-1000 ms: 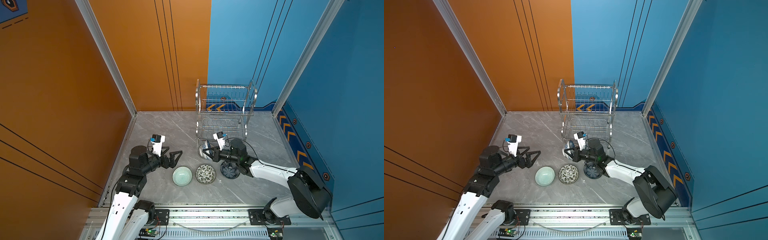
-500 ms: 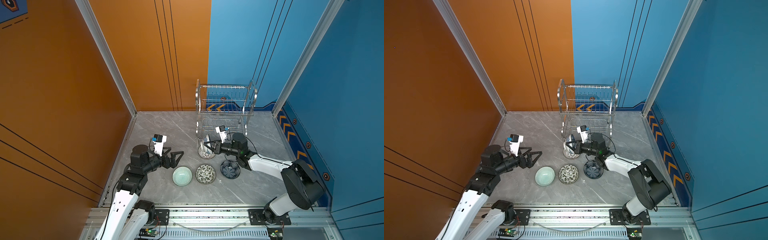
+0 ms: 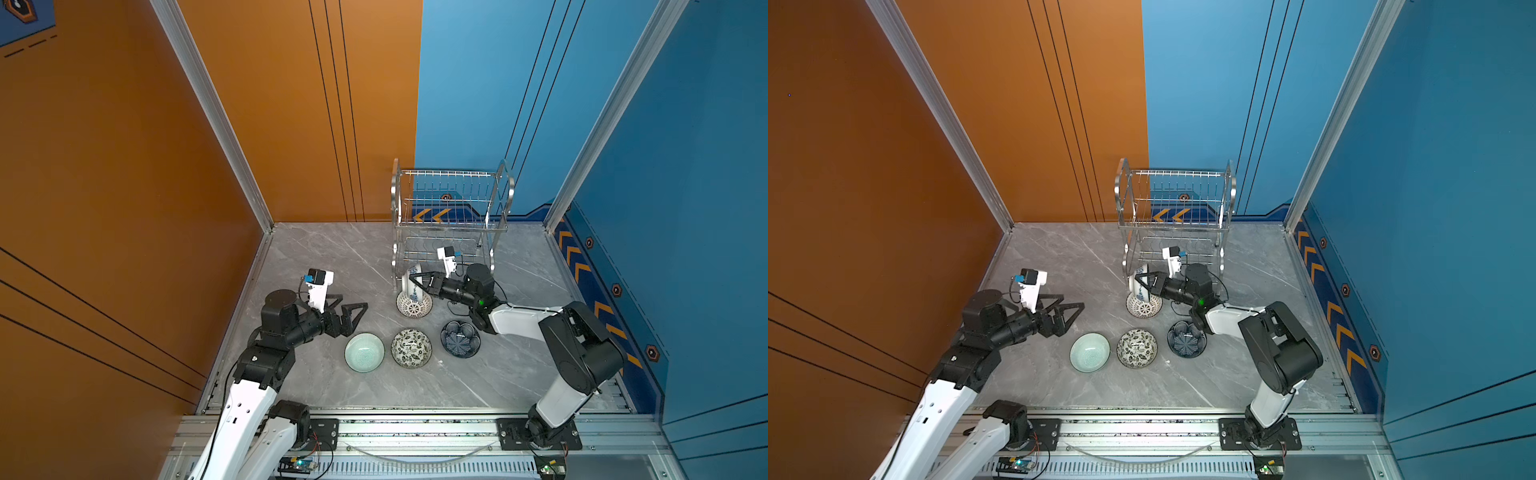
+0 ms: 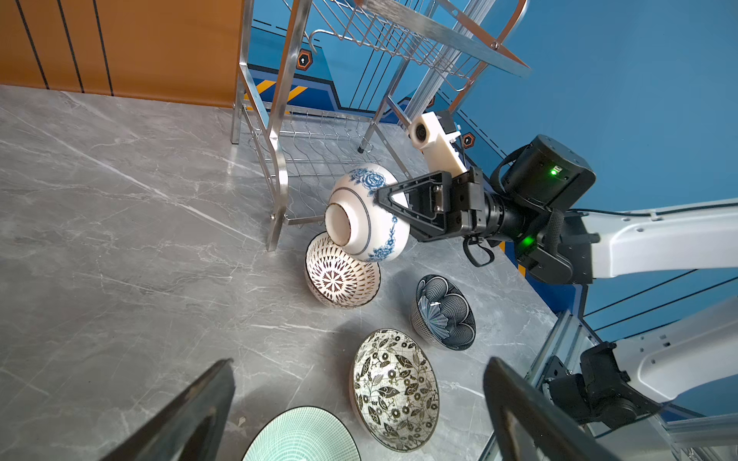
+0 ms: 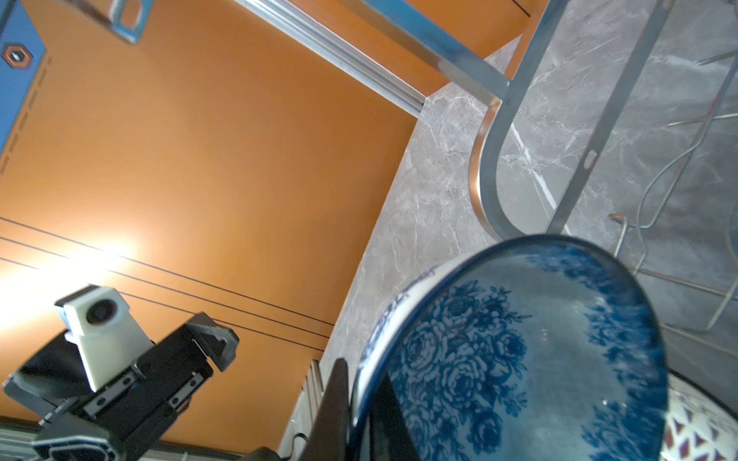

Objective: Load bowls into a dish rack
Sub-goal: Place the bowl in the dish rack.

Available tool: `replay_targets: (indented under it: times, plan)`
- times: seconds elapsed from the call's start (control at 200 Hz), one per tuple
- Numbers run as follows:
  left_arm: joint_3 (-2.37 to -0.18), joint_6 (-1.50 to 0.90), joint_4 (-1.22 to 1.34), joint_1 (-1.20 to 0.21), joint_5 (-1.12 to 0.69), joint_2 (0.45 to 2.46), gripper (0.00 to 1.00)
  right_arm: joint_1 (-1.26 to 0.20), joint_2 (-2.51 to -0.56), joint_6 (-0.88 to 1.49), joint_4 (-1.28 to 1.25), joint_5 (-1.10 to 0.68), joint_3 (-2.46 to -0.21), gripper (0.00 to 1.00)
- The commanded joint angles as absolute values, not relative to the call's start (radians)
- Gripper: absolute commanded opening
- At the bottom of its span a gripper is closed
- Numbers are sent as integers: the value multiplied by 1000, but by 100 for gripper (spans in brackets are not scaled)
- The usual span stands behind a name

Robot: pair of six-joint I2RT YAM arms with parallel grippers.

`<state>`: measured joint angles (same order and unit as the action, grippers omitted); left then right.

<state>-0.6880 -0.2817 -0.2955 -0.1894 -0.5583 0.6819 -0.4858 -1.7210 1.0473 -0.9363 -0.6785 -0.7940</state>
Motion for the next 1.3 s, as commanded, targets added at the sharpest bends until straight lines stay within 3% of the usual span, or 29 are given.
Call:
replay_targets:
  times: [0.0,0.285,0.806,1.296]
  plan:
    - [-671,-287,-276,-195,-575,675,98,-476,-1726,1188,-1110,-682,-850,0]
    - [-670,-287,-276,-195,-574,671,98,-443,-1703,1143,-888,-687,-905,0]
    - [-676,-286,-276,-264,-600,709,98,-391,-1819,1190,-893,-729,-1015,0]
    - [-784,-141,-338,-491,-367,790,98,-347,-1909,1237,-901,-753,-1108,0]
